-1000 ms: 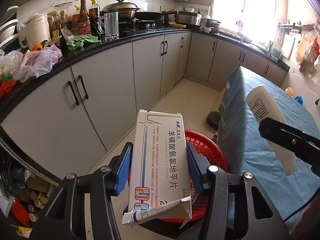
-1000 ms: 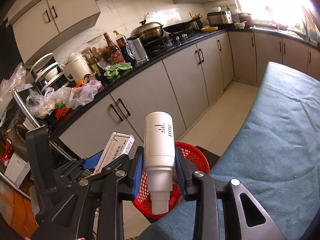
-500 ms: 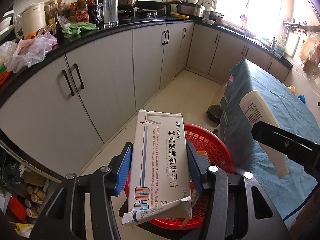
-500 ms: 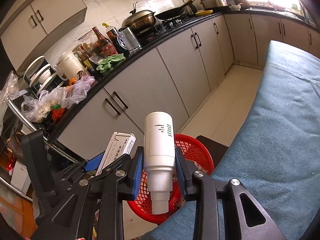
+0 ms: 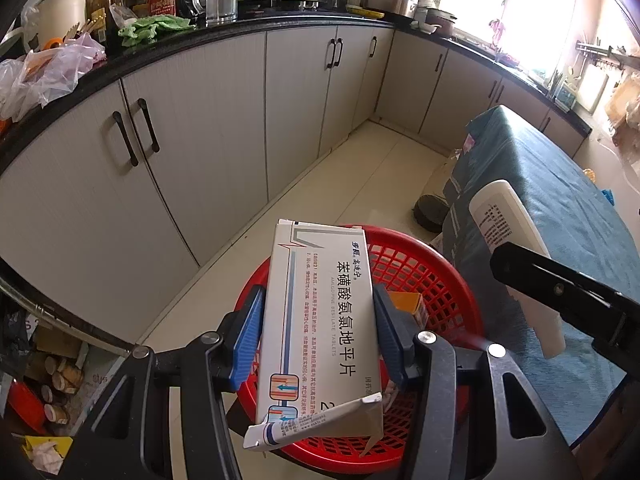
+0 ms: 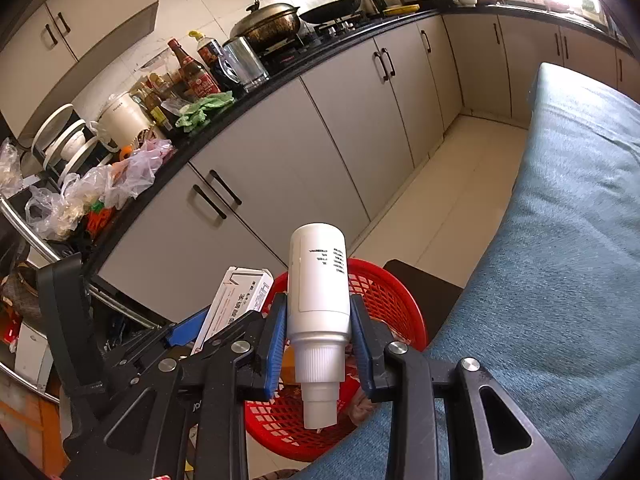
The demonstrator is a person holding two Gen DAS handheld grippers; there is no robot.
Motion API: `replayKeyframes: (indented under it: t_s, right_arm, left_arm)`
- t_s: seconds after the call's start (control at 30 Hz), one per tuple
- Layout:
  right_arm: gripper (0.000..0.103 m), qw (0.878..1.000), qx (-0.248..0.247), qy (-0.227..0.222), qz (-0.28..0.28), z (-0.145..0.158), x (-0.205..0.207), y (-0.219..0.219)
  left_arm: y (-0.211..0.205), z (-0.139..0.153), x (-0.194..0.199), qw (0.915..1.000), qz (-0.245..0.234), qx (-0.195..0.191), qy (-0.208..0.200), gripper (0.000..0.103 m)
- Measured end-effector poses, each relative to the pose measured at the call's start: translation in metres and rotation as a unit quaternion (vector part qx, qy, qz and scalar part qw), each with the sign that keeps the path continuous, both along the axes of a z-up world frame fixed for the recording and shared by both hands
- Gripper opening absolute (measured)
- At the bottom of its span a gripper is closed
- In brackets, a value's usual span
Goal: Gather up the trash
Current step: 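Open both tools to drop the medicine box and spray bottle into the basket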
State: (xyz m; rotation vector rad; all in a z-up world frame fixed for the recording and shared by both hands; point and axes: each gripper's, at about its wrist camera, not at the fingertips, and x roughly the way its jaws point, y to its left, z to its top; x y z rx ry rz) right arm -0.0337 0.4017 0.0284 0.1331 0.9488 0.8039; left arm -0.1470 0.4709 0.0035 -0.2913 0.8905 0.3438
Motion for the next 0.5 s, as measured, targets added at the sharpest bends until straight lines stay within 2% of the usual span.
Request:
replayKeyframes:
  t_s: [0.37,0.5]
  right_arm:
    - [0.034,1.0,-0.006,0.009,0.0,-0.0122,0.0058,0.0035]
    - [0.035,1.0,0.006,0.016,-0.004,-0.0113,0.0064,-0.0004]
  left_arm:
    - [0.0035,-0.0062,-0.0026,0.9999,0.006,-0.008,0.003,0.052]
    - [0.0012,-0.0028,-0.0068,0.9999,0.003,-0.011,-0.006,0.063]
